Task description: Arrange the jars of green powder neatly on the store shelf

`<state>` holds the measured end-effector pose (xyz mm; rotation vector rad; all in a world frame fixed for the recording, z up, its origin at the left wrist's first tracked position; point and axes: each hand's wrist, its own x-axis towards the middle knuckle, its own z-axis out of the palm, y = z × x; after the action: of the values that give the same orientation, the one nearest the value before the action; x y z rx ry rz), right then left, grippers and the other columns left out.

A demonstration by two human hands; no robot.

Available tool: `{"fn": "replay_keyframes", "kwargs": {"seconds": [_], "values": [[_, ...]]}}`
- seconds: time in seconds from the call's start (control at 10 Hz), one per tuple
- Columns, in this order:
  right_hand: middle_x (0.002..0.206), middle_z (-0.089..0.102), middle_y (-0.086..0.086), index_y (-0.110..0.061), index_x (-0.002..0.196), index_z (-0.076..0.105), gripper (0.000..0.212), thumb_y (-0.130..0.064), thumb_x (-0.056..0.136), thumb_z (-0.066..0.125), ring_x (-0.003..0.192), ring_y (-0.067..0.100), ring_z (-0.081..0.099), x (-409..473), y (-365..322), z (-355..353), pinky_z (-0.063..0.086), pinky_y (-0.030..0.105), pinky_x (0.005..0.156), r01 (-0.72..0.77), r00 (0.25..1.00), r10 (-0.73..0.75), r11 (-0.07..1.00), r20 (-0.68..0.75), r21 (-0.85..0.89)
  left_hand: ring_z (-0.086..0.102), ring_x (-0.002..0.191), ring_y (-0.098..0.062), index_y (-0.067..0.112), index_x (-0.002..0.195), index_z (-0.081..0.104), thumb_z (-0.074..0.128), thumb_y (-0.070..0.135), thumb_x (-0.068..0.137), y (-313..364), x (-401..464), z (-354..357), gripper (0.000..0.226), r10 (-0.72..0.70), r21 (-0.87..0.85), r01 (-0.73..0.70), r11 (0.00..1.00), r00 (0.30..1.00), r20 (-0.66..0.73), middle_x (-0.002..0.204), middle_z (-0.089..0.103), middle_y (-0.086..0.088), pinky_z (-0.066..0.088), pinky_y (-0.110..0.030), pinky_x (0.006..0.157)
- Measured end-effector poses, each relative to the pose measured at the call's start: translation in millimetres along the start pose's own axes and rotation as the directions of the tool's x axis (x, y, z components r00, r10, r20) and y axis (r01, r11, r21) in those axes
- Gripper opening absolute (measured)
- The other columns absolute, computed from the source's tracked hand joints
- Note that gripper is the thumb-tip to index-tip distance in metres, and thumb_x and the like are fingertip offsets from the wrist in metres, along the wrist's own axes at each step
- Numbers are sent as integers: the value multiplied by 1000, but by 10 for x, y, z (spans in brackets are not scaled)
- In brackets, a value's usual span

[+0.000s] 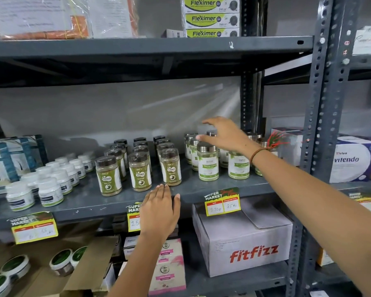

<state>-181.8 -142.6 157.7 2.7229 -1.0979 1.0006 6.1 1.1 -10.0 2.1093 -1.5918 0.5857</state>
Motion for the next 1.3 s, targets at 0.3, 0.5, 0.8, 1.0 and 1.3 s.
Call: {"fn": "replay_keyframes", "kwargs": {"seconds": [0.3, 0.5, 0.8, 1.0, 1.3], "values": [[145, 47, 12, -21, 146, 44, 74, -48, 83, 70, 131, 29, 46, 264, -708, 607, 38, 40, 106, 164, 938, -148, 986, 314, -23, 42, 135, -22, 11, 139, 45, 22, 49, 98, 0, 5, 6, 60, 2, 4, -2, 1000, 1000, 10, 146, 49, -9, 30, -35, 114], [145, 50, 9, -19, 144, 47, 73, -42, 81, 76, 132, 27, 48, 288, -747, 665, 39, 39, 106, 114, 936, -118, 993, 333, 33, 40, 137, -22, 9, 141, 42, 20, 48, 98, 5, 10, 6, 62, 9, -6, -9, 1000, 1000, 27, 147, 47, -10, 28, -35, 115], [137, 59, 6, -15, 137, 56, 70, -38, 76, 81, 123, 22, 56, 282, -755, 593, 43, 32, 99, 88, 949, -100, 995, 298, 54, 38, 138, -22, 8, 141, 41, 20, 48, 99, 3, 20, 0, 62, 17, -15, -17, 1000, 999, 41, 147, 47, -11, 26, -35, 116], [137, 59, 4, -17, 137, 55, 70, -40, 76, 81, 124, 21, 55, 266, -758, 601, 42, 30, 98, 78, 949, -91, 995, 303, 55, 38, 138, -23, 8, 141, 42, 21, 48, 99, 7, 12, -20, 61, 19, -17, -19, 1000, 999, 42, 147, 47, -11, 27, -35, 116], [140, 57, 6, -18, 144, 48, 79, -44, 76, 79, 126, 24, 54, 213, -706, 573, 43, 33, 101, 60, 962, -86, 992, 258, 107, 38, 139, -24, 7, 140, 41, 22, 48, 99, -18, 28, -61, 61, 34, -61, -29, 998, 996, 78, 148, 46, -12, 28, -36, 116]]}}
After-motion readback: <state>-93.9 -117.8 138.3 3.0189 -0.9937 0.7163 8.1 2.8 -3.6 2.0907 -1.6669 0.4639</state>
